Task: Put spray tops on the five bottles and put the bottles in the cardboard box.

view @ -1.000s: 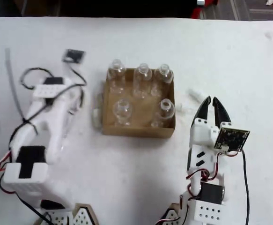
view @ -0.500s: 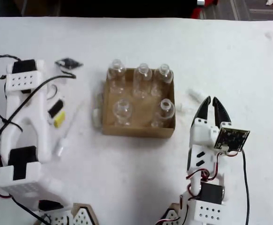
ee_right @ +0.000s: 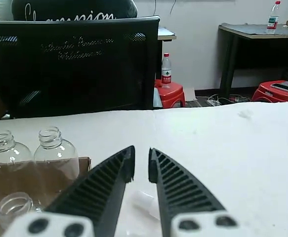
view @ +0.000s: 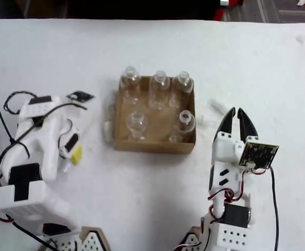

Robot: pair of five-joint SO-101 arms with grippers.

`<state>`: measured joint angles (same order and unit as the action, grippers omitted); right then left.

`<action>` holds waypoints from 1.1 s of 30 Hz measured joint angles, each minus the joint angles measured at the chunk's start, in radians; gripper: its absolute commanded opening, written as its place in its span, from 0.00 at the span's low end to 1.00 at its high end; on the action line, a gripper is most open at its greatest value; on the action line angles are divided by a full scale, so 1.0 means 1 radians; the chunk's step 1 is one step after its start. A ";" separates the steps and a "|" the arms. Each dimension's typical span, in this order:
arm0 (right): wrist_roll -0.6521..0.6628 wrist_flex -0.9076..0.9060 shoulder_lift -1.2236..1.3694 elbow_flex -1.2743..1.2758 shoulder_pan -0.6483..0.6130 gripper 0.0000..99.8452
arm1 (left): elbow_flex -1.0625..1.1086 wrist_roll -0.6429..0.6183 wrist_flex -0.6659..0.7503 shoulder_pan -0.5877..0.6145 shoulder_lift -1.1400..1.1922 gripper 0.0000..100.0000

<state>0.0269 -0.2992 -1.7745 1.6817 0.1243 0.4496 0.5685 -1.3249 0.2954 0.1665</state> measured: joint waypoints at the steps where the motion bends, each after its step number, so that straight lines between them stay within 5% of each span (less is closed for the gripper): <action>1: 0.000 0.000 0.000 0.000 0.000 0.04 | 0.011 -0.015 0.018 0.000 0.000 0.13; 7: 0.000 0.000 0.000 0.000 0.000 0.04 | 0.081 -0.069 0.089 0.002 -0.014 0.13; 11: 0.002 0.000 0.000 0.000 0.000 0.04 | 0.118 -0.152 0.140 -0.003 -0.032 0.01; 19: 0.003 0.000 0.000 0.000 0.000 0.04 | 0.118 -0.190 0.141 -0.014 -0.032 0.02; 28: 0.003 0.000 0.000 0.000 0.000 0.04 | -0.017 -0.410 0.077 0.051 -0.028 0.02; 33: 0.003 0.000 0.000 0.000 0.000 0.04 | -0.157 -0.631 0.017 0.104 -0.028 0.02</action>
<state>0.0299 -0.2992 -1.7745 1.6817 0.1243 0.2931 -0.0621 -1.3080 0.3997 0.1389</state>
